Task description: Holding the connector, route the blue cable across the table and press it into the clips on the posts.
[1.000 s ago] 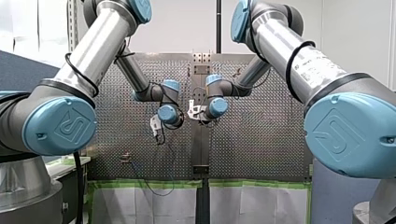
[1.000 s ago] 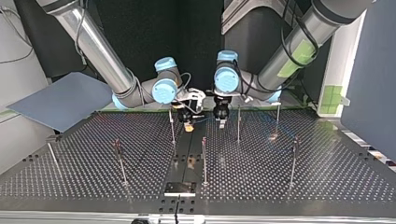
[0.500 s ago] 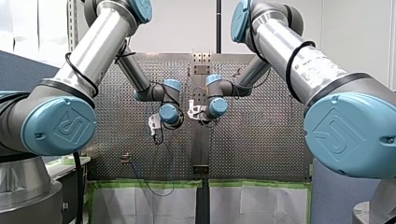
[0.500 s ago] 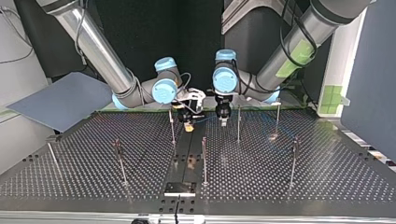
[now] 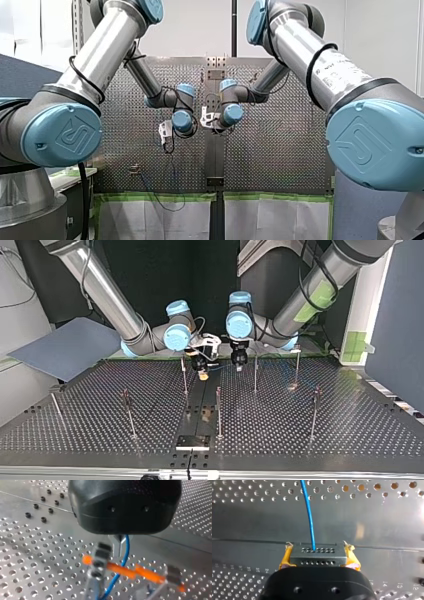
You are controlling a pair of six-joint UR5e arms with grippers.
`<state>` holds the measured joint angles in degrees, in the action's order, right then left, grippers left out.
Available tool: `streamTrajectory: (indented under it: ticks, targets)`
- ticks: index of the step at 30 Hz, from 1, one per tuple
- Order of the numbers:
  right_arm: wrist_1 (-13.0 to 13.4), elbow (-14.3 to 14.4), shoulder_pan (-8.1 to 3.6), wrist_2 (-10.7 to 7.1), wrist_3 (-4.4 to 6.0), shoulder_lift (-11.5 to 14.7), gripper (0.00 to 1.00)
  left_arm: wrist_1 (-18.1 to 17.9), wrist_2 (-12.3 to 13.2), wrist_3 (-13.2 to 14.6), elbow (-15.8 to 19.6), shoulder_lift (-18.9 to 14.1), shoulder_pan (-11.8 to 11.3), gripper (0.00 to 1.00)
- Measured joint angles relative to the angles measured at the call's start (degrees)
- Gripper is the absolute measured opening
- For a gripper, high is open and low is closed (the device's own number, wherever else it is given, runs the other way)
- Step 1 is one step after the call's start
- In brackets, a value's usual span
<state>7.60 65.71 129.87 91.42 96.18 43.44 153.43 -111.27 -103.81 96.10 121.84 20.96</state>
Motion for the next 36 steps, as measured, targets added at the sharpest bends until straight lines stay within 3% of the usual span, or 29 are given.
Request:
streamTrajectory:
  ticks: [10,16,22,28,36]
  targets:
    - [-4.18,0.0,-0.41,-0.01,0.47,5.65,0.0,3.37,-2.42,-1.0,1.88,-5.14,0.79,0.0]
    - [-6.29,0.66,-0.41,-0.01,0.33,8.94,0.0,4.56,-1.63,-1.41,2.85,-8.83,0.91,0.0]
    - [-6.7,3.63,-0.52,-0.05,0.19,12.47,0.0,6.68,-0.94,-1.2,2.91,-12.36,1.25,0.0]
    - [-6.88,6.17,-0.59,-0.09,0.81,16.29,0.0,7.73,0.57,-0.95,2.93,-16.12,1.67,0.0]
    - [-8.11,6.74,-0.96,-0.43,1.17,20.78,0.0,8.41,1.1,-0.33,2.92,-21.11,2.09,0.0]
